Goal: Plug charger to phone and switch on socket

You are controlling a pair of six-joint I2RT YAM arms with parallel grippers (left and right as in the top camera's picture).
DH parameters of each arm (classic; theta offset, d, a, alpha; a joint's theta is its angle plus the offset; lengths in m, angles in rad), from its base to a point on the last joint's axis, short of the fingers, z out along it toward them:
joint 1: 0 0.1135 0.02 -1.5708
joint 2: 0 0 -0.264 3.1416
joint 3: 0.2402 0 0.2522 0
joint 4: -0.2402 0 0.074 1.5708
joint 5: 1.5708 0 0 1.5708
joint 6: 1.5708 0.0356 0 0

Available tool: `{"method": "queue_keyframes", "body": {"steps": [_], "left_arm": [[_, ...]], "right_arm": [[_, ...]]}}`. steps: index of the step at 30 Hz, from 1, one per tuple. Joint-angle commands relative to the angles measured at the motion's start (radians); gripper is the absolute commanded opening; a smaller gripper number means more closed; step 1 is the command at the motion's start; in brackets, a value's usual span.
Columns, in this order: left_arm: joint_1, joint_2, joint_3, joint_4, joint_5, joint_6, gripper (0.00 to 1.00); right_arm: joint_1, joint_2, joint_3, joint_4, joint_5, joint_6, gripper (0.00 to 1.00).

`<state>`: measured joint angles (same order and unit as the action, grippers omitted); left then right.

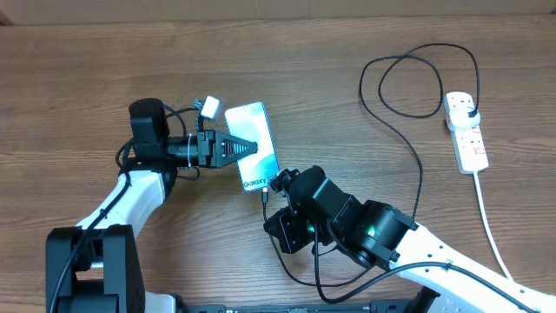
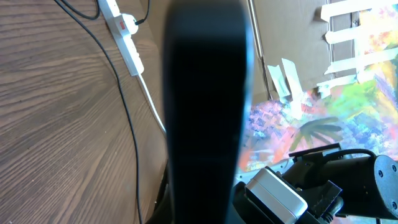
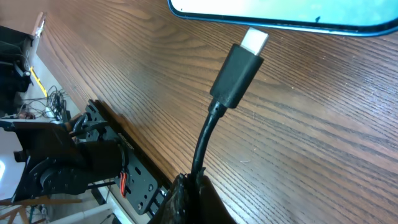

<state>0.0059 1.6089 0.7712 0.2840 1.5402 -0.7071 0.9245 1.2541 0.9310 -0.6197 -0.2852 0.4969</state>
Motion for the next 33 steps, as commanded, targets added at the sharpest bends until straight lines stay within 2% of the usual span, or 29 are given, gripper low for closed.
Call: {"method": "queue_keyframes", "body": {"steps": [1,18,24,33], "left_arm": [[-0.008,-0.005,0.016,0.002,0.042,-0.011,0.04],[-0.007,-0.005,0.016,0.002,0.042,0.016,0.04],[-0.008,-0.005,0.016,0.001,0.042,0.016,0.04],[-0.008,-0.005,0.016,0.001,0.042,0.016,0.04]], "right_arm": [[-0.003,-0.01,0.005,0.017,0.01,-0.009,0.04],[-0.003,-0.01,0.005,0.011,0.006,-0.028,0.04],[-0.003,-0.01,0.005,-0.021,0.127,-0.027,0.04],[-0.005,-0.01,0.005,0.036,0.135,-0.027,0.04]]}}
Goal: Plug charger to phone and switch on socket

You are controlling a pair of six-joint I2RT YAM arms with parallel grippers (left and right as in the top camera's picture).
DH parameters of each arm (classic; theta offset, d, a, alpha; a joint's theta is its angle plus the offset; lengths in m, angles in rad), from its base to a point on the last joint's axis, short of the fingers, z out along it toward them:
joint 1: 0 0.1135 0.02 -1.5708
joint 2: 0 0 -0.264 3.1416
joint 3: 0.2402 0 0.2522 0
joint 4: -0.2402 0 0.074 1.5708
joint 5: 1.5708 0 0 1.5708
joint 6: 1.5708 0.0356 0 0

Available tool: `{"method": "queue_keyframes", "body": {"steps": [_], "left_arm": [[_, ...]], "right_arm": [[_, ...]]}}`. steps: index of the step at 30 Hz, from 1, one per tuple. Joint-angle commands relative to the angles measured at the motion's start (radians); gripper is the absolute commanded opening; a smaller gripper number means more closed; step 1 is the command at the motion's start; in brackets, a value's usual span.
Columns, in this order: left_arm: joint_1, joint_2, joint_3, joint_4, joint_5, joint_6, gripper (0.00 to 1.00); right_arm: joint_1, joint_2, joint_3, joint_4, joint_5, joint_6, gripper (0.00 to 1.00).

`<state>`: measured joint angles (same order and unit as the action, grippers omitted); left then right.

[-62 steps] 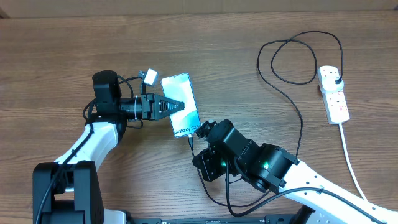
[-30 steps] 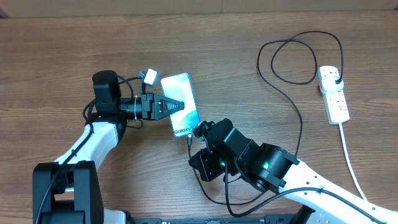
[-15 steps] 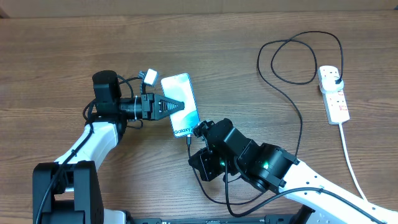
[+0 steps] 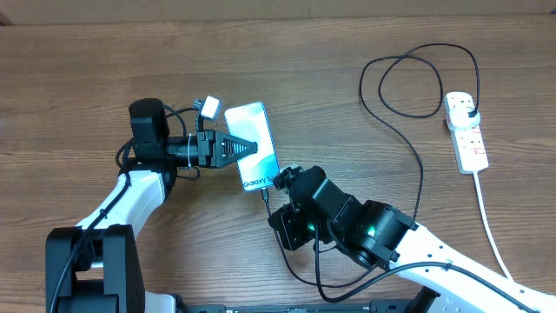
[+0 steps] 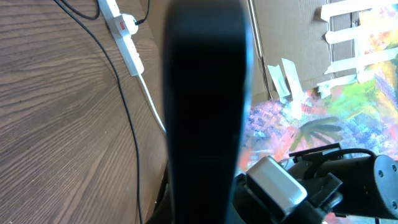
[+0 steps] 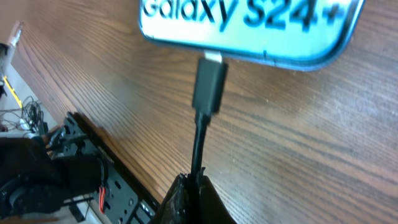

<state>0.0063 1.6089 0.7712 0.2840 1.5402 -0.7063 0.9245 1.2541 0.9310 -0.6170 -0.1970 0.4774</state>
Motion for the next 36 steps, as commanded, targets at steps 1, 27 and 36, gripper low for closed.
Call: {"method": "queue_keyframes", "body": {"steps": [1,27,36], "left_arm": [[-0.008,-0.005,0.016,0.001,0.042,0.015,0.04],[-0.02,-0.005,0.016,0.002,0.041,0.015,0.04],[-0.02,-0.005,0.016,0.002,0.042,0.015,0.04]], "right_arm": [[-0.005,-0.01,0.005,0.042,0.048,-0.008,0.04],[-0.004,-0.01,0.005,0.067,0.035,0.046,0.23],[-0.004,0.027,0.005,0.096,0.051,0.046,0.15]]}}
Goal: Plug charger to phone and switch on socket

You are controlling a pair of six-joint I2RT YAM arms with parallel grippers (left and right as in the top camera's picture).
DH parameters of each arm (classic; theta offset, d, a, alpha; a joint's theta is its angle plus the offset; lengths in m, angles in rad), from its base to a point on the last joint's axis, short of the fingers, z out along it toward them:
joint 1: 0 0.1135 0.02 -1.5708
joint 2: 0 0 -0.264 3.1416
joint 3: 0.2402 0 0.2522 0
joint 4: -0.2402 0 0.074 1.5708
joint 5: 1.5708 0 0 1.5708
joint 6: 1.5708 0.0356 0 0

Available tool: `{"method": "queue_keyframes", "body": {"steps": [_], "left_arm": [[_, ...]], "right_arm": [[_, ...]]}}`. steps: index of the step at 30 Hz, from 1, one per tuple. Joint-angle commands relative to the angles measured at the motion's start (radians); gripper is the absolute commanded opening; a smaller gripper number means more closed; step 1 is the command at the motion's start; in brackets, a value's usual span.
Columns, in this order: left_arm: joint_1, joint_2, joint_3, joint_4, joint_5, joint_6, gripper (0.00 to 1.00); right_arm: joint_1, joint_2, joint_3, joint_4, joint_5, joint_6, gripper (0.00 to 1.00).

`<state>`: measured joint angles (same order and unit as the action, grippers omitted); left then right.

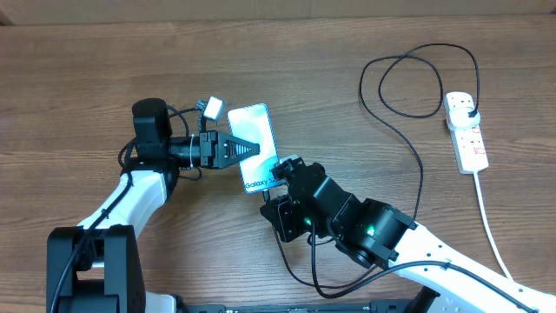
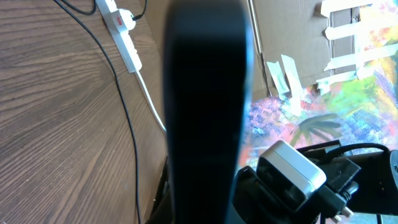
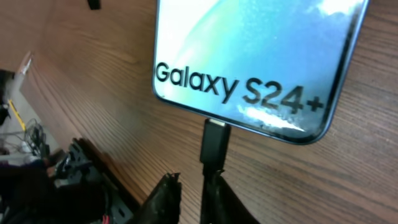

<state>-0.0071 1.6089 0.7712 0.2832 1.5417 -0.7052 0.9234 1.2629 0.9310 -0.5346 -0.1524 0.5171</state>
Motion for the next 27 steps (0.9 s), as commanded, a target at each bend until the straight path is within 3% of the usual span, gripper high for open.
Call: {"method": "queue_keyframes", "body": {"steps": [1,14,27], "left_arm": [[-0.006,-0.005,0.016,0.002,0.04,0.014,0.04],[-0.007,-0.005,0.016,0.002,0.04,0.014,0.04],[-0.007,-0.005,0.016,0.002,0.041,0.019,0.04]], "right_arm": [[-0.003,0.021,0.005,0.018,0.006,0.006,0.14],[-0.003,0.023,0.005,0.025,0.074,0.006,0.04],[-0.005,0.022,0.015,0.189,0.13,-0.075,0.04]]}}
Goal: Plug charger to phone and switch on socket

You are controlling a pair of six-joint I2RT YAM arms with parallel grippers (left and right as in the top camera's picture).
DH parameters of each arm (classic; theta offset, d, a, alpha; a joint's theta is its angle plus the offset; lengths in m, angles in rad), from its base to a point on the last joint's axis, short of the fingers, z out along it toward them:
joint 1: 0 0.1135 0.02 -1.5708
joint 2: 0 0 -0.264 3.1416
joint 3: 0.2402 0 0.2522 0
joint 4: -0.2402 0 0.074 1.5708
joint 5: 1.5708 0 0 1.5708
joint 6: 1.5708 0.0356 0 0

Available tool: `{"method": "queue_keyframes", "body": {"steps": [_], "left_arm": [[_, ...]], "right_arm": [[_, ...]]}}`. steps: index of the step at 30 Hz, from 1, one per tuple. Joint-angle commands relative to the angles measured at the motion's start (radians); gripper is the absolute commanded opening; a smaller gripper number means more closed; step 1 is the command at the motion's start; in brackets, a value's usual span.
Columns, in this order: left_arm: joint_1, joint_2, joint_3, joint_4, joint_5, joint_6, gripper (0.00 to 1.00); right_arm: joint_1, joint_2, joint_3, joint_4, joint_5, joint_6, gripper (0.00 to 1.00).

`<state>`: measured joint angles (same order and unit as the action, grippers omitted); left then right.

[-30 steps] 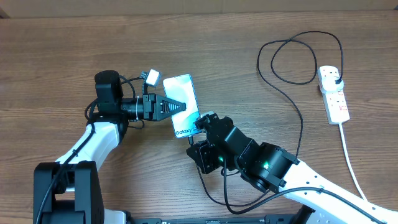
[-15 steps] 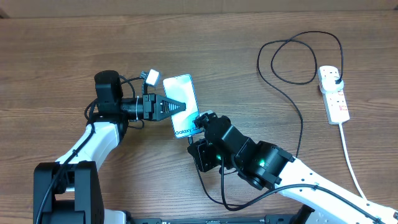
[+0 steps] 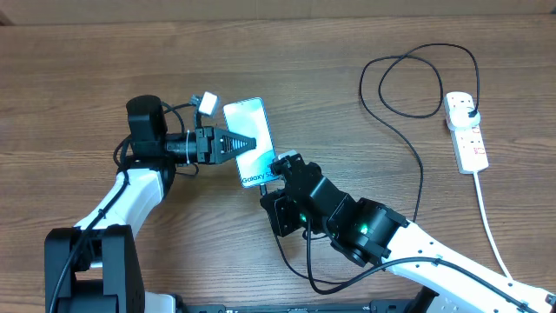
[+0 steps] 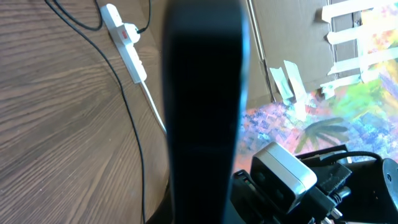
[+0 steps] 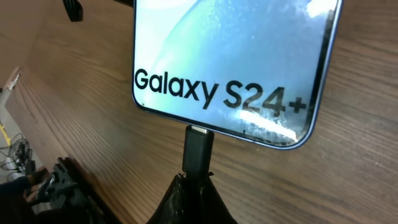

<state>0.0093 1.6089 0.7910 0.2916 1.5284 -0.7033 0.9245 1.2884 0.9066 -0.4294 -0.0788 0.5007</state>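
The phone (image 3: 249,143), screen up and reading "Galaxy S24+" (image 5: 236,68), lies on the wooden table (image 3: 347,52). My left gripper (image 3: 248,142) is shut on it from the left; in the left wrist view it shows only as a dark edge (image 4: 202,112). My right gripper (image 5: 196,182) is shut on the black charger plug (image 5: 198,149), whose tip meets the phone's lower edge; how deep it sits cannot be told. The black cable (image 3: 408,139) runs to the white socket strip (image 3: 465,130) at the far right, its red switch (image 4: 127,35) too small to read.
The cable loops on the table near the strip (image 3: 417,83). The strip's white lead (image 3: 488,226) trails toward the front right edge. My right arm (image 3: 365,230) lies across the front middle, just below the phone.
The phone and both grippers sit slightly farther up and left. The right fingers, which showed a gap beside the plug, are now together on it, the plug still at the phone's lower edge.
First the right gripper held the plug a short way off the phone's lower edge, tilted to it. Then the plug stood straight with its tip touching that edge. Later it sat against the edge, and it stays there now, with the left gripper holding the phone throughout.
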Motion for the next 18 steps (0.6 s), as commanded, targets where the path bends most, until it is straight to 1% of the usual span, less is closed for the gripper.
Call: {"method": "queue_keyframes", "body": {"steps": [1,7,10,11,14,16,18], "left_arm": [[-0.023,-0.005,-0.004,-0.007,0.055,0.021,0.04],[-0.026,-0.005,-0.02,-0.007,0.055,0.043,0.04],[-0.027,-0.005,-0.027,-0.006,0.055,0.047,0.04],[-0.027,-0.005,-0.027,-0.006,0.054,0.047,0.04],[-0.03,-0.005,-0.027,-0.004,0.054,0.047,0.04],[-0.03,-0.005,-0.027,0.006,0.053,0.046,0.04],[-0.03,-0.005,-0.026,0.013,0.039,0.038,0.04]], "right_arm": [[-0.006,-0.003,0.045,0.083,0.056,-0.066,0.04],[-0.006,-0.019,0.097,0.052,0.055,-0.17,0.04],[-0.006,-0.032,0.118,-0.005,0.055,-0.169,0.04],[-0.006,-0.037,0.12,-0.024,0.055,-0.169,0.06],[-0.006,-0.061,0.122,-0.085,0.055,-0.157,0.22],[-0.006,-0.082,0.122,-0.118,0.052,-0.137,0.31],[-0.006,-0.107,0.122,-0.142,0.048,-0.108,0.36]]}}
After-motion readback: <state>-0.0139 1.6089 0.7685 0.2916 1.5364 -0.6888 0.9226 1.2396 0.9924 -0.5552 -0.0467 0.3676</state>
